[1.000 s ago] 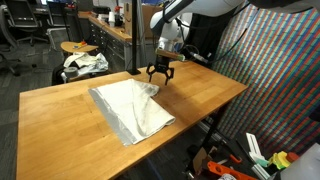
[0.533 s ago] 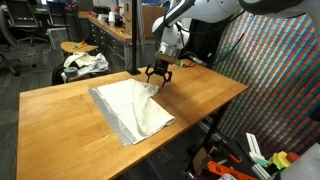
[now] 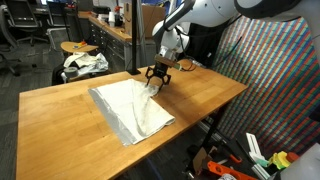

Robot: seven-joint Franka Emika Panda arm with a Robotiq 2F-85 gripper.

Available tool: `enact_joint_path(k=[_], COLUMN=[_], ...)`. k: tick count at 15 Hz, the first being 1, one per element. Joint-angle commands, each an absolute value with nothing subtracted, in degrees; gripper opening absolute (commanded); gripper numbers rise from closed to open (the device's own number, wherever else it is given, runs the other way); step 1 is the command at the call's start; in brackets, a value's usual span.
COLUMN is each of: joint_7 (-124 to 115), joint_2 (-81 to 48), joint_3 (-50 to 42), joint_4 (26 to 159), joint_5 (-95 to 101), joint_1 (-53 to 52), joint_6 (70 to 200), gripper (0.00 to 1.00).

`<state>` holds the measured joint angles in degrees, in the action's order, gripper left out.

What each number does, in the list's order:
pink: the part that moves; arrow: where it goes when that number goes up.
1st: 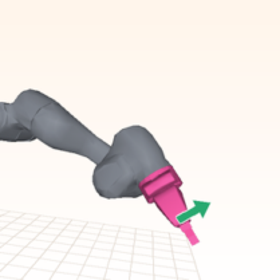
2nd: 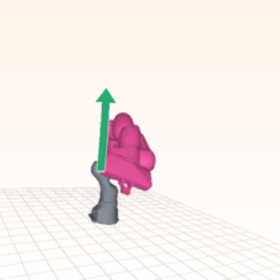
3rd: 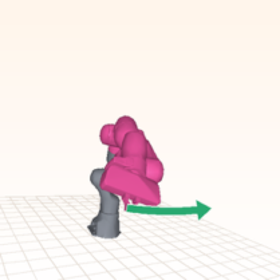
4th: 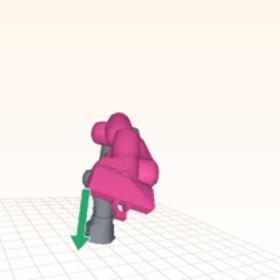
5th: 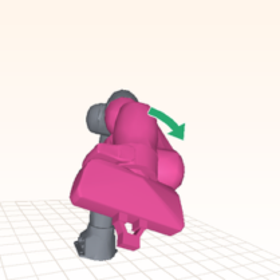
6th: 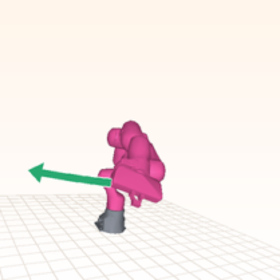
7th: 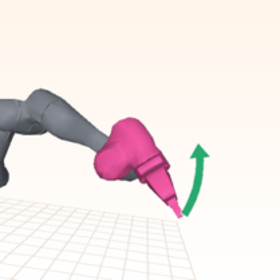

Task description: Fold the towel on the table

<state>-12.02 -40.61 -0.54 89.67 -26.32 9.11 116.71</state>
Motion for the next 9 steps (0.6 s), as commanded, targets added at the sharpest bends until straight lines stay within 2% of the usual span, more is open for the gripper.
enact_joint_path(k=[1,6,9], joint_7=[-10.5,-10.3,-10.1], joint_2=[-41.2,-41.3,-41.2], joint_3=[0.2,0.5,0.7], joint_4=[89.0,89.1,89.2], joint_5=[-27.9,-27.8,-28.0], joint_1=[9.8,9.8,9.7], joint_6=[118.0,117.6,117.4], gripper=[0.51,0.16,0.11])
